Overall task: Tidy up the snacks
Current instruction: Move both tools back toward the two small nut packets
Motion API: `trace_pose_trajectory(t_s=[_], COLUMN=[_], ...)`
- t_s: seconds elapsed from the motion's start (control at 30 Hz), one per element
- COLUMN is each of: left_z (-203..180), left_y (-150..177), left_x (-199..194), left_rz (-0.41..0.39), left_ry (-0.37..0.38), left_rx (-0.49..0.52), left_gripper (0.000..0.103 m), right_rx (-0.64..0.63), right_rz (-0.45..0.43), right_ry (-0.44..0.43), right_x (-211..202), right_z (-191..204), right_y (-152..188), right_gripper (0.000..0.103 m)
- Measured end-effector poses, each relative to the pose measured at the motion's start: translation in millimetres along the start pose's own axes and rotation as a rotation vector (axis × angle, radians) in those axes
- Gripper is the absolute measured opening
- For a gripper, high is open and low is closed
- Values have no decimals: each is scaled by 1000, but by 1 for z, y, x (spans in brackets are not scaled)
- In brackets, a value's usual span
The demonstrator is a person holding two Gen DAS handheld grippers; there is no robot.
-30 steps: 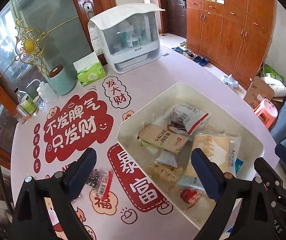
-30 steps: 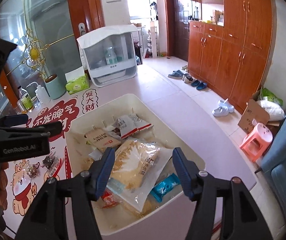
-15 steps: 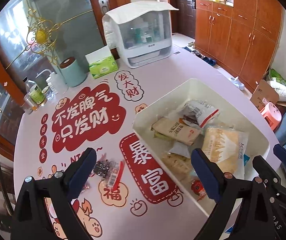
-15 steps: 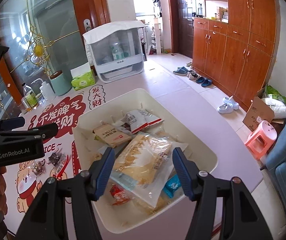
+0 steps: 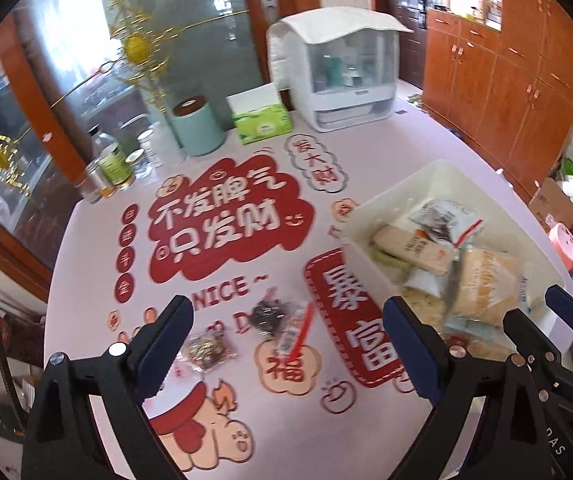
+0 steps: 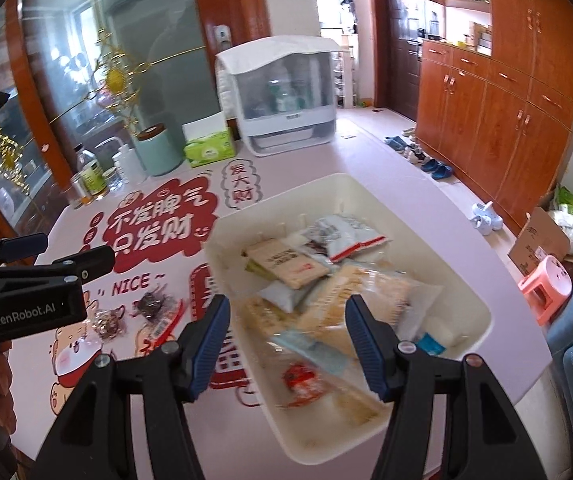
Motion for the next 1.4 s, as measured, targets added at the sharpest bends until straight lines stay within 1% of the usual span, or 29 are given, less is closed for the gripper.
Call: trace_pose_trajectory(t_s=[0.13, 0.37, 0.53, 0.7, 0.83, 0.93, 1.0, 1.07, 1.13, 1.27, 1.3, 1.37, 1.4], left_z=[35, 109, 154, 180, 184, 179, 171, 162, 150, 128, 124, 117, 115], left_y=[8, 25, 45, 65, 76, 81, 82, 83, 83, 84, 85, 88, 88], left_x=[3, 10, 34, 62, 88, 109, 124, 137, 149, 173, 177, 185, 189], left_rz=[6, 8, 60, 109, 157, 188, 195, 199, 199, 215, 221, 232, 237], left_ry=[-28, -71, -83, -78, -53, -14, 17, 44, 75, 152, 166, 206, 208], left_rx=[-46, -148, -210, -233, -224, -182, -125, -45, 52, 244, 272, 328, 348], left_gripper=[95, 95, 95, 95, 95, 95, 95, 95, 95, 95, 95, 95, 95], right_rx=[-36, -79, -93, -114, -152, -171, -186, -223, -255, -274, -275, -277, -276], right_rz=[5, 13, 55, 93, 125, 174, 199, 226, 256, 337, 360, 376, 381], right_ry=[-24, -57, -84, -120, -161, -215, -237, -249, -241, -257, -262, -259, -255], right_x=[4, 15, 34, 56, 78, 103, 117, 137, 155, 192, 202, 214, 219], right_z=[29, 66, 92, 119, 140, 152, 157, 164, 167, 167, 165, 164, 162], right_y=[0, -5, -6, -4, -2, 1, 3, 7, 12, 24, 28, 32, 34], right_gripper=[61, 60, 60, 60, 60, 60, 60, 60, 60, 60, 60, 60, 60])
Point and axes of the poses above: each gripper's, at about its wrist camera, not at the fingertips, and x roughly the way its jaws point, z to its left, y to its underside, the point moved 3 cm from there along x, roughly the way its jaws point, and after that the axes turned 5 degrees about -y, right-handed, at the moved point
